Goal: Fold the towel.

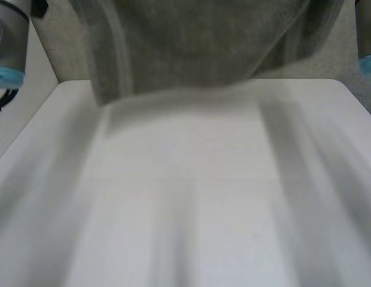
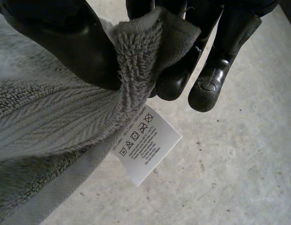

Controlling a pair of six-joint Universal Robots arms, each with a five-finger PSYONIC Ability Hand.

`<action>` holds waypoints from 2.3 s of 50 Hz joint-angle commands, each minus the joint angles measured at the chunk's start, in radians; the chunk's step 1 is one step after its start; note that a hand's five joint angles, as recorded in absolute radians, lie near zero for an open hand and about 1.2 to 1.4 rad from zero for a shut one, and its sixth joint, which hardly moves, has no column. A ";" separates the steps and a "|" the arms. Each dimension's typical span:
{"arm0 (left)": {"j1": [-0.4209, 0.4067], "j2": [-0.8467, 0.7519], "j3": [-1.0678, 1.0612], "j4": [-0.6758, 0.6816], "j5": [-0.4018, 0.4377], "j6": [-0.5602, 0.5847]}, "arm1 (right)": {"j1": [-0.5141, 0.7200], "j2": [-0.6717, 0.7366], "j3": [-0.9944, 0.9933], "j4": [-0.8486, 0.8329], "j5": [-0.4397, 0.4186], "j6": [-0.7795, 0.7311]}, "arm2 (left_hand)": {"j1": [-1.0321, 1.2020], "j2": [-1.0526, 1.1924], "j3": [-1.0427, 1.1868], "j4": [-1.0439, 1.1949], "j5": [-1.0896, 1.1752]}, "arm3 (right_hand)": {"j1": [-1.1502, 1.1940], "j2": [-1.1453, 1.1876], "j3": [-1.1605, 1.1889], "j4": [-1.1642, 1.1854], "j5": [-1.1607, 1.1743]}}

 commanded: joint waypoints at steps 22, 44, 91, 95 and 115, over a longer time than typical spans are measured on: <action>0.090 -0.105 -0.852 0.430 0.179 -0.029 | -0.018 0.057 0.801 0.148 -0.164 -0.036 | 0.203 0.178 0.178 0.178 0.194 | 0.061 0.079 0.057 0.054 0.048; 0.211 0.001 -1.120 0.443 0.354 0.343 | -0.041 -0.159 1.133 0.033 -0.163 -0.021 | -0.797 -0.822 -0.822 -0.823 -0.806 | 0.061 0.079 0.057 0.054 0.048; 0.211 -0.088 -1.311 0.786 0.555 0.816 | -0.041 -0.142 1.168 0.013 -0.160 0.007 | -0.477 -0.502 -0.502 -0.503 -0.487 | 0.061 0.079 0.057 0.054 0.048; 0.211 -0.094 -1.309 0.786 0.555 0.822 | -0.041 -0.142 1.168 0.014 -0.160 0.007 | -0.288 -0.312 -0.312 -0.313 -0.297 | 0.061 0.079 0.057 0.054 0.048; 0.219 0.218 -1.312 0.560 0.549 0.746 | -0.117 -0.346 1.132 0.081 -0.154 0.025 | 0.203 0.178 0.178 0.178 0.194 | 0.061 0.079 0.057 0.054 0.048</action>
